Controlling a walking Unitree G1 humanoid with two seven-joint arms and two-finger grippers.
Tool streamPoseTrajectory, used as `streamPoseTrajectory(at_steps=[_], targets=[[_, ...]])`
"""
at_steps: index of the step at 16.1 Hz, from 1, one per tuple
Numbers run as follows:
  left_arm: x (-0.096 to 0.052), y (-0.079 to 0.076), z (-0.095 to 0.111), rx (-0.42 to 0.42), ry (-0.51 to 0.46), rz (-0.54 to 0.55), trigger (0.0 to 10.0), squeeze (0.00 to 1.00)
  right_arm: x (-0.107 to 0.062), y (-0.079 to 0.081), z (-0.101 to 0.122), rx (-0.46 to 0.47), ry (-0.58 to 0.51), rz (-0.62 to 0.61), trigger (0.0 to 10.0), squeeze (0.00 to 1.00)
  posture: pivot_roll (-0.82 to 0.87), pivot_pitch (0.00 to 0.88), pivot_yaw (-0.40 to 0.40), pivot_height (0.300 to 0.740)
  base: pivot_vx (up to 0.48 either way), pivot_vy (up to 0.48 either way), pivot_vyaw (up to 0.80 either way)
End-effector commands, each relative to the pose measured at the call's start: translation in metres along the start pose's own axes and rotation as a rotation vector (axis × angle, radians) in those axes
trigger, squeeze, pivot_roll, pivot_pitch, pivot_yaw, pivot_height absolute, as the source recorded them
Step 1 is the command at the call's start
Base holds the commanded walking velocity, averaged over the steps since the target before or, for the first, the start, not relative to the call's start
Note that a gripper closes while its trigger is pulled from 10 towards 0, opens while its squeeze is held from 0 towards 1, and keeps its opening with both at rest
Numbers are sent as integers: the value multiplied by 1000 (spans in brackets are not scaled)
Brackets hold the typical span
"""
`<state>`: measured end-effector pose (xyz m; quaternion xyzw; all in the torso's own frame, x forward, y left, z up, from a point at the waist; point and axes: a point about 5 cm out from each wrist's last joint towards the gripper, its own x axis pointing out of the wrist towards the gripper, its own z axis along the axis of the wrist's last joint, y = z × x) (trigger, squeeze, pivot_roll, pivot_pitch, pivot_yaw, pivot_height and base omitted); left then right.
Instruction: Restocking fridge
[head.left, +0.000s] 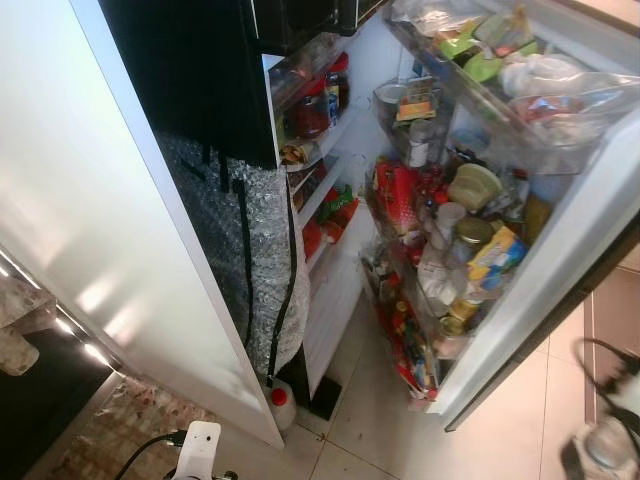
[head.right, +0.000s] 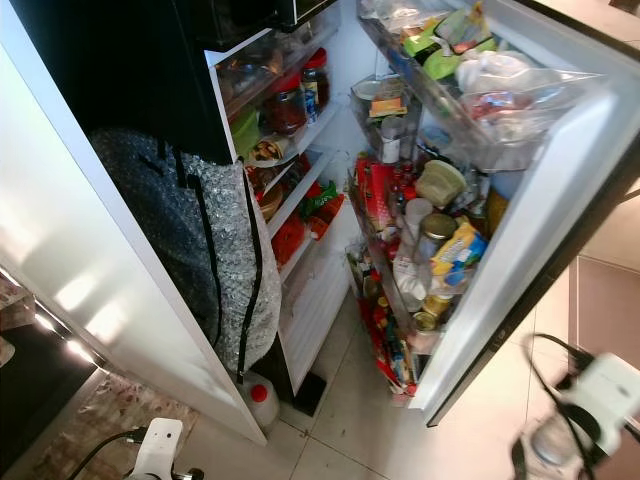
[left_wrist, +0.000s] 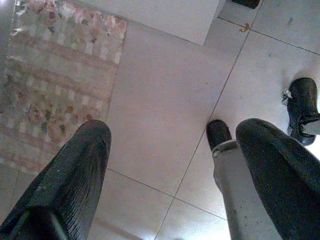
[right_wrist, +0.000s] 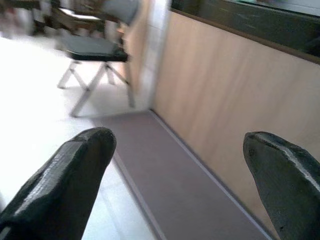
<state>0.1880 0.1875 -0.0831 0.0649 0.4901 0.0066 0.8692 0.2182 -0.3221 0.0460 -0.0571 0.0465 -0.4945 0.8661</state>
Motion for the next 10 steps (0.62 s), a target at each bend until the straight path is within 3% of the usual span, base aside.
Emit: streamPoseTrajectory(at_steps=[1, 8, 10], targets=[[-1, 6, -5, 20, 18, 20, 10000, 0, -5, 12, 3, 1, -22, 62, 10000, 0, -70, 18, 66, 740, 0, 0, 0], [-1, 8, -4, 19, 21, 21, 10000, 0, -13, 23, 1, -11, -30, 117, 10000, 0, -61, 47, 66, 740, 0, 0, 0], [-1, 8, -4, 18, 21, 21, 10000, 0, -15, 34, 4, 10, -31, 192, 10000, 0, -61, 50, 65, 740, 0, 0, 0]])
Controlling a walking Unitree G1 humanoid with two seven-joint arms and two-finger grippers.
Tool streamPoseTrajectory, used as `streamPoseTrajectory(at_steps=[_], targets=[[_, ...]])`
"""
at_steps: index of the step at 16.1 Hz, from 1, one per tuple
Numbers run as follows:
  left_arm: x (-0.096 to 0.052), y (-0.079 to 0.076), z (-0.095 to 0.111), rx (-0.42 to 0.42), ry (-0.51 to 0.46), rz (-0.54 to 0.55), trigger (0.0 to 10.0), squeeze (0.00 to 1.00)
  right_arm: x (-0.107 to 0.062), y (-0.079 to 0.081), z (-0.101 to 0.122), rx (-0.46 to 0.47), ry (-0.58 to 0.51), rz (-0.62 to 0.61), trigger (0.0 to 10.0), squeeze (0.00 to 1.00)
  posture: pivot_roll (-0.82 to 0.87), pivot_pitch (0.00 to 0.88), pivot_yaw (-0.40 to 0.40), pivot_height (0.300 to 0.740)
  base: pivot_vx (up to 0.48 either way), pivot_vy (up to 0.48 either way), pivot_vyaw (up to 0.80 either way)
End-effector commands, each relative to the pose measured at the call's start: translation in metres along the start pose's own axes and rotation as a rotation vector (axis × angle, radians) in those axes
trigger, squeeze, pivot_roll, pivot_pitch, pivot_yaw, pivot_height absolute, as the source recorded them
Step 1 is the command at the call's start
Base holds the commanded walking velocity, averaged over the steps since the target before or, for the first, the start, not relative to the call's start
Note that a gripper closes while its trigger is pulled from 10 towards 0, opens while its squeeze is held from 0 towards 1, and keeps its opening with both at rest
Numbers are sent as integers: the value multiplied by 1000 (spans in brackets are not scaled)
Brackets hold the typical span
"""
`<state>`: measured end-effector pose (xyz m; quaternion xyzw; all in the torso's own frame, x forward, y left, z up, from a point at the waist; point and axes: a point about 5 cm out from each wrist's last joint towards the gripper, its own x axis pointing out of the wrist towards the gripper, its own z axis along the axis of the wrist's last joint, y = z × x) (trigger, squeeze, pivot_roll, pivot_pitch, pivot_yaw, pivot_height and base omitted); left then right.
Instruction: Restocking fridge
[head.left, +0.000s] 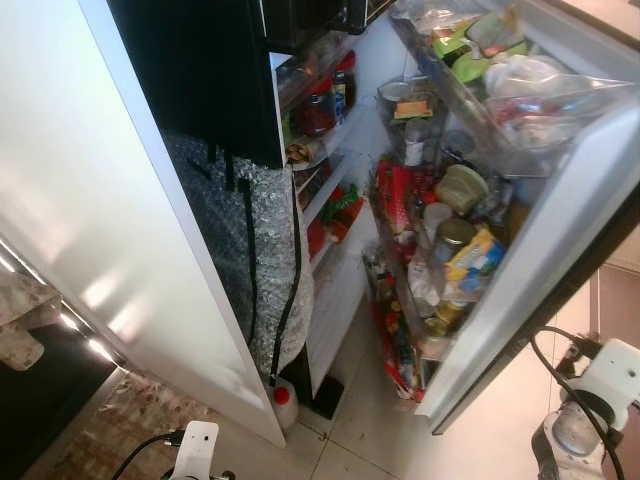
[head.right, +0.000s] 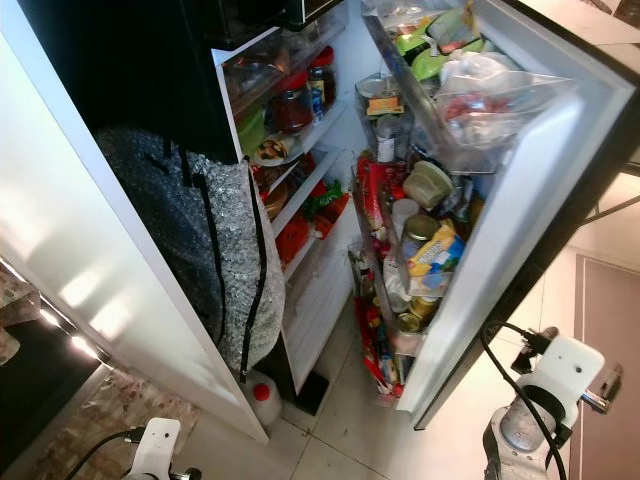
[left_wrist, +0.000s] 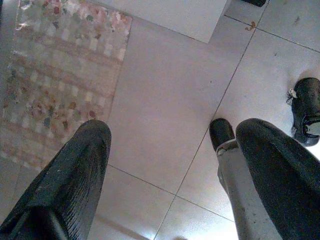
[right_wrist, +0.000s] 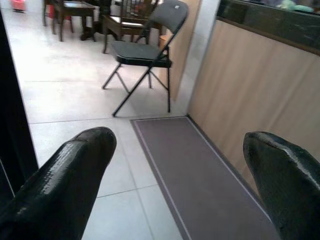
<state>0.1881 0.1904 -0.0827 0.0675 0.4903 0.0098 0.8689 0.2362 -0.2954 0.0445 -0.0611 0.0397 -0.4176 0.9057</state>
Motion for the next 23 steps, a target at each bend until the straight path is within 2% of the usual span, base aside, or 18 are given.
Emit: streamPoseTrajectory(at_steps=[1, 4, 8, 10, 11, 12, 13, 15, 17, 23], targets=[[0, 5, -4, 16, 20, 14, 10000, 0, 0, 10, 3, 14, -6, 63, 10000, 0, -61, 50, 65, 740, 0, 0, 0], [0, 4, -4, 13, 19, 14, 10000, 0, -3, 22, 3, 21, -4, 126, 10000, 0, -58, 50, 61, 740, 0, 0, 0], [0, 4, -4, 11, 20, 13, 10000, 0, -6, 30, 3, 30, 1, 196, 10000, 0, -58, 51, 59, 740, 0, 0, 0], [0, 4, -4, 13, 22, 12, 10000, 0, -15, 53, 6, 8, -20, 418, 10000, 0, -62, 54, 61, 740, 0, 0, 0], [0, 4, -4, 13, 22, 11, 10000, 0, -18, 58, 7, 2, -30, 473, 10000, 0, -64, 54, 61, 740, 0, 0, 0], [0, 4, -4, 12, 22, 11, 10000, 0, -31, 78, 9, 18, -14, 662, 10000, 0, -66, 53, 57, 740, 0, 0, 0], [0, 4, -4, 10, 21, 11, 10000, 0, -40, 89, 10, 18, -10, 768, 10000, 0, -65, 54, 56, 740, 0, 0, 0], [0, 3, -4, 7, 20, 10, 10000, 0, -48, 102, 16, -1, -25, 867, 10000, 0, -62, 51, 50, 740, 0, 0, 0], [0, 3, -4, 1, 20, 12, 10000, 0, -64, 125, 29, -12, -62, 1056, 10000, 0, -61, 50, 47, 740, 0, 0, 0], [0, 1, -2, -9, 16, 13, 10000, 0, -106, 173, 57, -6, -122, 1482, 10000, 0, -60, 34, 40, 740, 0, 0, 0]])
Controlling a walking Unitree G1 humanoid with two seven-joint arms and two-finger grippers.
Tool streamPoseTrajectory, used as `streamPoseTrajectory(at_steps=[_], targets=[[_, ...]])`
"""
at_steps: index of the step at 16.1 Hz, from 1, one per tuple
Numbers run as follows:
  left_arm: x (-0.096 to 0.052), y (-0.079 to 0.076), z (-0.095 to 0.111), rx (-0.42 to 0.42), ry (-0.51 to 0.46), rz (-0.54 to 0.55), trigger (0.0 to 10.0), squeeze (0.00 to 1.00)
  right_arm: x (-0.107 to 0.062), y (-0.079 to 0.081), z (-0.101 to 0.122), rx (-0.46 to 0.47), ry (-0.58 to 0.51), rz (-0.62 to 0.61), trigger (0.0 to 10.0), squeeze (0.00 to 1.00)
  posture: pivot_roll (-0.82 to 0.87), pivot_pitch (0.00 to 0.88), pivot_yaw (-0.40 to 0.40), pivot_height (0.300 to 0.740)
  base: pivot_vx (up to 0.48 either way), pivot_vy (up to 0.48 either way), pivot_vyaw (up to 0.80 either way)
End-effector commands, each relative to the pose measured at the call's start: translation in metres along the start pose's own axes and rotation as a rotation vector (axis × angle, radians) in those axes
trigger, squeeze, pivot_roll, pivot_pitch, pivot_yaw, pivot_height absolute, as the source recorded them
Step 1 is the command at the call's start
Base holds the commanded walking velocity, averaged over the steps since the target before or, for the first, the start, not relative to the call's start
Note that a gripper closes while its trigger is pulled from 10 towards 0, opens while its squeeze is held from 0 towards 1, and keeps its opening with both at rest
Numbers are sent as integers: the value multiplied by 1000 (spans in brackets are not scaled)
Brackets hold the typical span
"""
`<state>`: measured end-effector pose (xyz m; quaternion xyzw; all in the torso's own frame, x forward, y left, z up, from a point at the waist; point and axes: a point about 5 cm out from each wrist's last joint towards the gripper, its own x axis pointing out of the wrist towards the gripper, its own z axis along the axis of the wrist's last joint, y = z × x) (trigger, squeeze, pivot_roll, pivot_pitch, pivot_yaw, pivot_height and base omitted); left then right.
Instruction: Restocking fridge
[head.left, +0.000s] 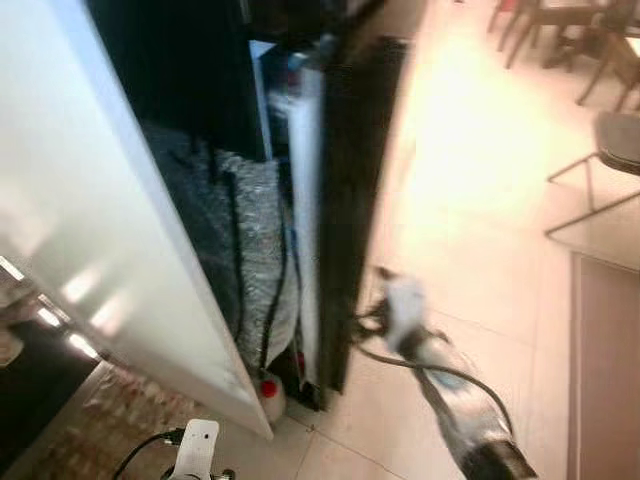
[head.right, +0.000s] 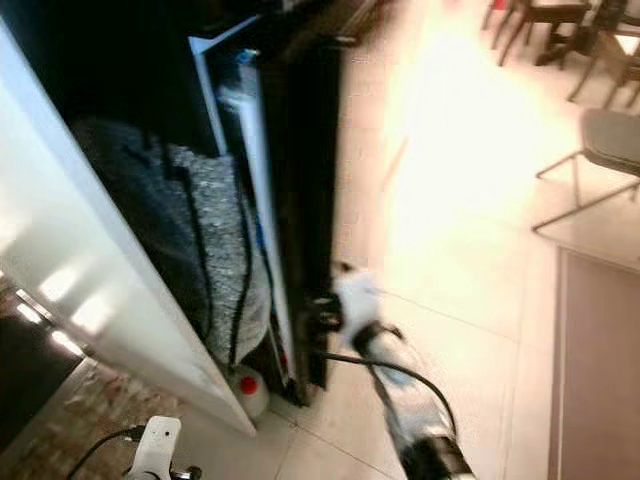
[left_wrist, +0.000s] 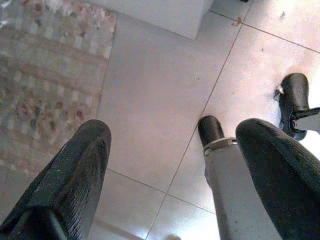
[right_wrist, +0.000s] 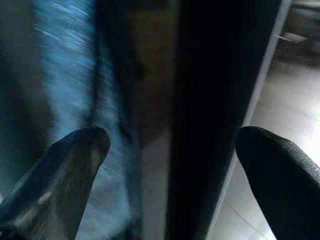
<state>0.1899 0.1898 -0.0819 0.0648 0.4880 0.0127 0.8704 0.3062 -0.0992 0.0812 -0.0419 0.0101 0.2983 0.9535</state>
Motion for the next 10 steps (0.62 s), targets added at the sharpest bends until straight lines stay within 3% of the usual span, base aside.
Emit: streamPoseTrajectory(at_steps=[1, 5, 7, 10], targets=[[0, 1, -4, -3, 19, 11, 10000, 0, 6, 5, -1, -1, 26, 56, 10000, 0, -54, 27, 38, 740, 0, 0, 0], [0, 2, -3, -5, 17, 13, 10000, 0, 14, 6, 3, -15, 25, 89, 10000, 0, -55, 23, 40, 740, 0, 0, 0], [0, 2, -2, -8, 16, 17, 10000, 0, 32, 4, 11, -1, 29, 84, 10000, 0, -46, 15, 41, 740, 0, 0, 0], [0, 2, -2, -11, 14, 19, 10000, 0, 41, 5, 20, 6, 3, 82, 10000, 0, -44, 20, 38, 740, 0, 0, 0]])
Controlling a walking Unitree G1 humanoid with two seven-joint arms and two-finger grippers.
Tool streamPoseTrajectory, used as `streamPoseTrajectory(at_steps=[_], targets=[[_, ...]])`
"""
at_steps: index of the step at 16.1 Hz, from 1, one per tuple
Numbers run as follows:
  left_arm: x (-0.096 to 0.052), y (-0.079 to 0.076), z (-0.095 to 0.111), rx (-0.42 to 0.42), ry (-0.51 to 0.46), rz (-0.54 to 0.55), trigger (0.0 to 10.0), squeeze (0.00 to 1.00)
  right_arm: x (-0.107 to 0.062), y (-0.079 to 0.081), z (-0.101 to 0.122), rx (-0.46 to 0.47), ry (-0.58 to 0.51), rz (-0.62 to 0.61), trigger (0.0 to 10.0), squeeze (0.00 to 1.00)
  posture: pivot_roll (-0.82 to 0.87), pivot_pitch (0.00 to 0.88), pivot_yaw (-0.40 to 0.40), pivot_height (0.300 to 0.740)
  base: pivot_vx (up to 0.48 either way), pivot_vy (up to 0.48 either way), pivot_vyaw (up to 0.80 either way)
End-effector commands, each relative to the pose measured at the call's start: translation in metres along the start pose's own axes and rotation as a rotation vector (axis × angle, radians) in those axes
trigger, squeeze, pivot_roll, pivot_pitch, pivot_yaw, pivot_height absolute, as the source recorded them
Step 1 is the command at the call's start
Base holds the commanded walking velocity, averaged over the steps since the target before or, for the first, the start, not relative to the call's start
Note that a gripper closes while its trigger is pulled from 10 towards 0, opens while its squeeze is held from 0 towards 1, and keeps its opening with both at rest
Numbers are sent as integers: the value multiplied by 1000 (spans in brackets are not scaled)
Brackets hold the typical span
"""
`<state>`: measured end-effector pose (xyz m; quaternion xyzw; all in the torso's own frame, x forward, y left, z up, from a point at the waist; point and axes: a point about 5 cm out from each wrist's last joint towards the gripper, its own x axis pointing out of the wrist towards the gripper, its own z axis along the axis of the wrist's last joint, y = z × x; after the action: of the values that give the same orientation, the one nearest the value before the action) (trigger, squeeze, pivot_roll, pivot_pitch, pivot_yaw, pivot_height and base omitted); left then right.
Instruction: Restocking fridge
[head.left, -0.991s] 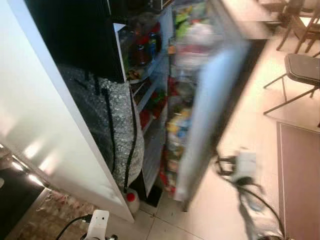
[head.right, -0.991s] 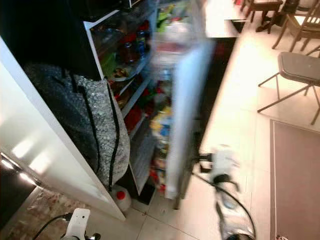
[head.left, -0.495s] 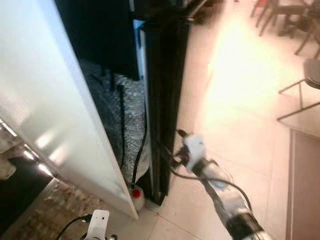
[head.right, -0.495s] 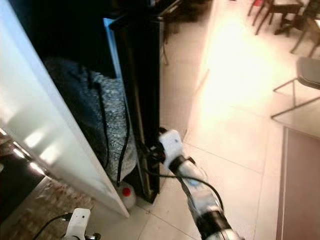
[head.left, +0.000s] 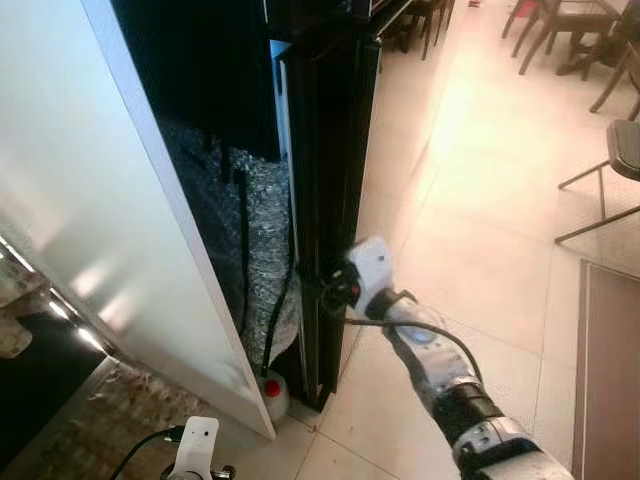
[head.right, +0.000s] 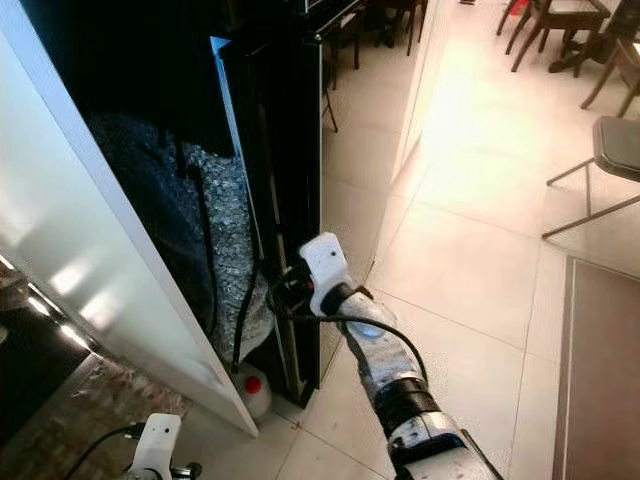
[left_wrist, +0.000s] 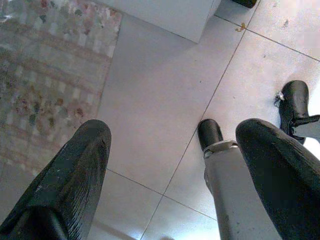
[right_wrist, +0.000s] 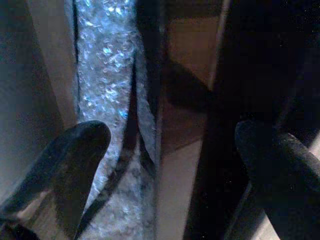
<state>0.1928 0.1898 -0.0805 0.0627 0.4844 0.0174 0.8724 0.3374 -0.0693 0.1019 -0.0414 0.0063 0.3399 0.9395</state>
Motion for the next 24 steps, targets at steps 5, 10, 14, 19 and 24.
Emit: streamPoseTrajectory(at_steps=[5, 10, 14, 19, 24], targets=[[-1, 0, -7, -5, 25, 8, 10000, 0, -6, 9, -17, 34, 25, 41, 10000, 0, -47, 32, 31, 740, 0, 0, 0], [-1, 1, -7, -12, 25, 15, 10000, 0, 6, 16, -12, 21, 35, 119, 10000, 0, -30, 28, 26, 740, 0, 0, 0], [-1, 1, -8, -23, 24, 22, 10000, 0, -1, 9, -14, 50, 15, 75, 10000, 0, -15, 32, 16, 740, 0, 0, 0], [-1, 2, -8, -3, 29, 25, 10000, 0, -63, 3, -41, 121, 46, -150, 10000, 0, -60, 57, 27, 740, 0, 0, 0], [-1, 2, -8, -22, 23, 36, 10000, 0, -128, -51, -106, 348, 286, -655, 10000, 0, -71, 52, 25, 740, 0, 0, 0]])
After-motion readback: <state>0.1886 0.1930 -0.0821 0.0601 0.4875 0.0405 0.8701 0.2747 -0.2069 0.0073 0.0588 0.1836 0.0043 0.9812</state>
